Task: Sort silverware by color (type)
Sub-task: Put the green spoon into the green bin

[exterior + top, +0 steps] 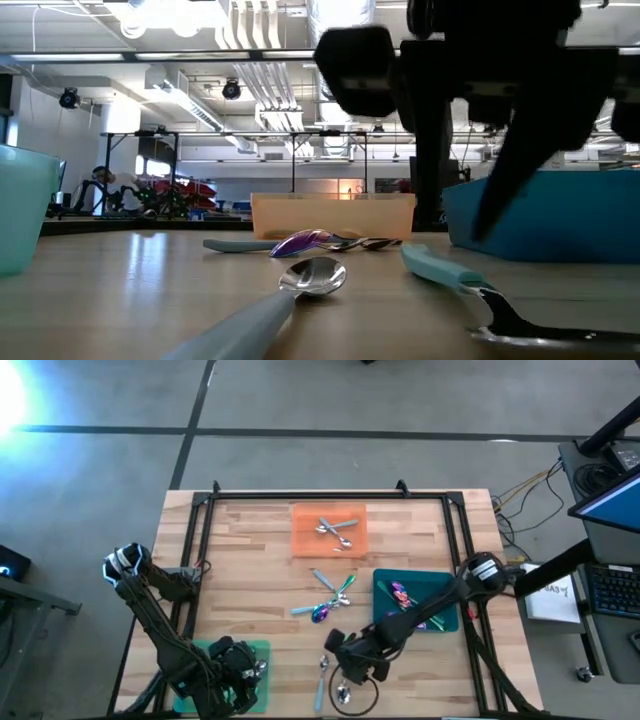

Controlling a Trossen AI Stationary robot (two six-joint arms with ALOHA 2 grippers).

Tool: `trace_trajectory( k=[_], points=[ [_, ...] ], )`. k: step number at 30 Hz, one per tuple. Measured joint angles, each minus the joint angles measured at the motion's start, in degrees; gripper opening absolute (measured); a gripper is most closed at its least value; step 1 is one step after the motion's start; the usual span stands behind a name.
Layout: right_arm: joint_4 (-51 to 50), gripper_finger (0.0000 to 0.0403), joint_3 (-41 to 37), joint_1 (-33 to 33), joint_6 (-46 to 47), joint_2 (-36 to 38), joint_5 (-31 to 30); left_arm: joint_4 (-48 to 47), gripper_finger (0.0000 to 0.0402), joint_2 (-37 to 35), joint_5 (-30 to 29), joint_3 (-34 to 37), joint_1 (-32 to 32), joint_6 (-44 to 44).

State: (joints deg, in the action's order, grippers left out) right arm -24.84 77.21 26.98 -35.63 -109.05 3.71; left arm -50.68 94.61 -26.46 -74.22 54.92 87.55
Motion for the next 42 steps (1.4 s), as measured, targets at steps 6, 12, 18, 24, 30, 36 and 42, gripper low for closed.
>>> trace_trajectory(
  k=[6,12,18,24,30,36,42],
  points=[
    [0.32,0.0089,0.15,-0.02,0.04,-4.08,0.83,-0.03,0.0159,0.02,0.0,0.0,0.0,0.0],
    [0.1,0.0086,0.57,-0.26,5.25,-5.27,0.96,0.11,0.0159,0.0,0.04,0.0,0.0,0.0],
    [-1.63,0.0043,0.57,-0.64,15.98,-4.75,1.04,0.11,0.0159,0.0,-0.01,0.0,0.0,-0.12],
    [-2.95,0.0036,0.57,-0.87,20.68,-4.17,0.85,0.17,0.0159,0.26,-6.92,0.0,-0.02,-0.29],
    [-6.67,0.0036,0.02,-1.13,26.76,-0.59,-5.35,1.03,0.0159,1.66,-10.36,0.0,-0.55,-2.89],
    [-3.05,0.0036,0.21,-1.2,34.04,6.55,-13.81,3.69,0.0159,4.59,-22.06,0.0,-1.8,-8.99],
    [7.23,0.0036,0.22,-1.16,35.62,12.24,-22.09,4.65,0.0159,6.73,-38.1,0.0,-3.02,-10.65]
  ],
)
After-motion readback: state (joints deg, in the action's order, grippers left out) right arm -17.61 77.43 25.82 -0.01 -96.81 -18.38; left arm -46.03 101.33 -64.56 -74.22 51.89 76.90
